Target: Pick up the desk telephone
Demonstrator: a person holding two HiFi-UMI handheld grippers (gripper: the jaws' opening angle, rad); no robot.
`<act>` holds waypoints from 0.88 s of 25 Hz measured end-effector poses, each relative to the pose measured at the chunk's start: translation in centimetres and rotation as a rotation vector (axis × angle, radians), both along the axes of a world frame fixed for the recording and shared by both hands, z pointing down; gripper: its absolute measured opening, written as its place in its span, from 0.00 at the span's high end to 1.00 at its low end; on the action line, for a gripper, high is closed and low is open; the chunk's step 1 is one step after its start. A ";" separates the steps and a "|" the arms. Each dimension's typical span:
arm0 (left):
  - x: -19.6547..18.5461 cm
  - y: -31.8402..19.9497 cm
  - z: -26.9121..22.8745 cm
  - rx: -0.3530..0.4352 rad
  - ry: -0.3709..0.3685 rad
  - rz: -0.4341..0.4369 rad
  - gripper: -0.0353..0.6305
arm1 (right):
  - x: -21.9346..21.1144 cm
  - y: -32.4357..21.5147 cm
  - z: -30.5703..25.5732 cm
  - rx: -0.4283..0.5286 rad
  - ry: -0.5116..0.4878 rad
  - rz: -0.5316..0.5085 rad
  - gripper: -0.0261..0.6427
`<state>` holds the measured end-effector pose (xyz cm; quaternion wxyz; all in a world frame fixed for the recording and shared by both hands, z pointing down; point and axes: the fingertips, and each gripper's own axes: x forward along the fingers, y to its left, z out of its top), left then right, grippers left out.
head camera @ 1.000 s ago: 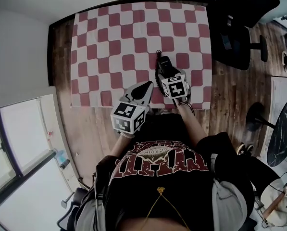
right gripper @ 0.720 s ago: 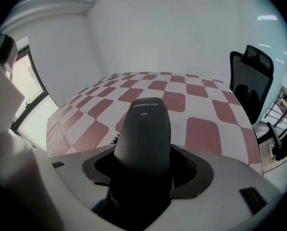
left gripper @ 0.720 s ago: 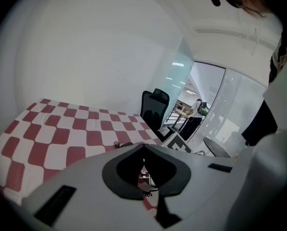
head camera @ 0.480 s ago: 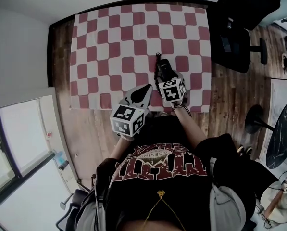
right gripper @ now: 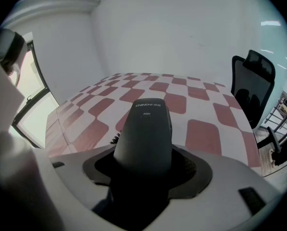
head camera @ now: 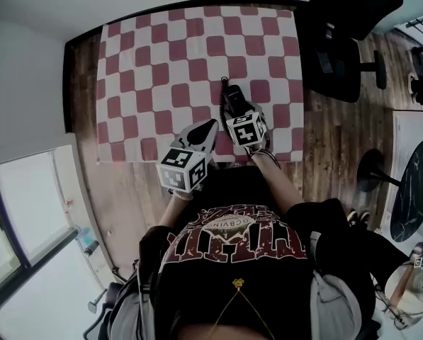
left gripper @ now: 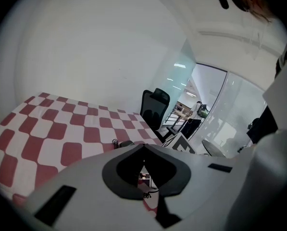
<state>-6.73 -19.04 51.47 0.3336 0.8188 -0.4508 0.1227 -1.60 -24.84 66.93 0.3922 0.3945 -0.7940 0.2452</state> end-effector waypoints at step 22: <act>-0.3 -1.1 -1.0 0.053 -0.061 0.043 0.94 | 1.0 1.6 -0.1 -0.021 0.051 -0.182 0.53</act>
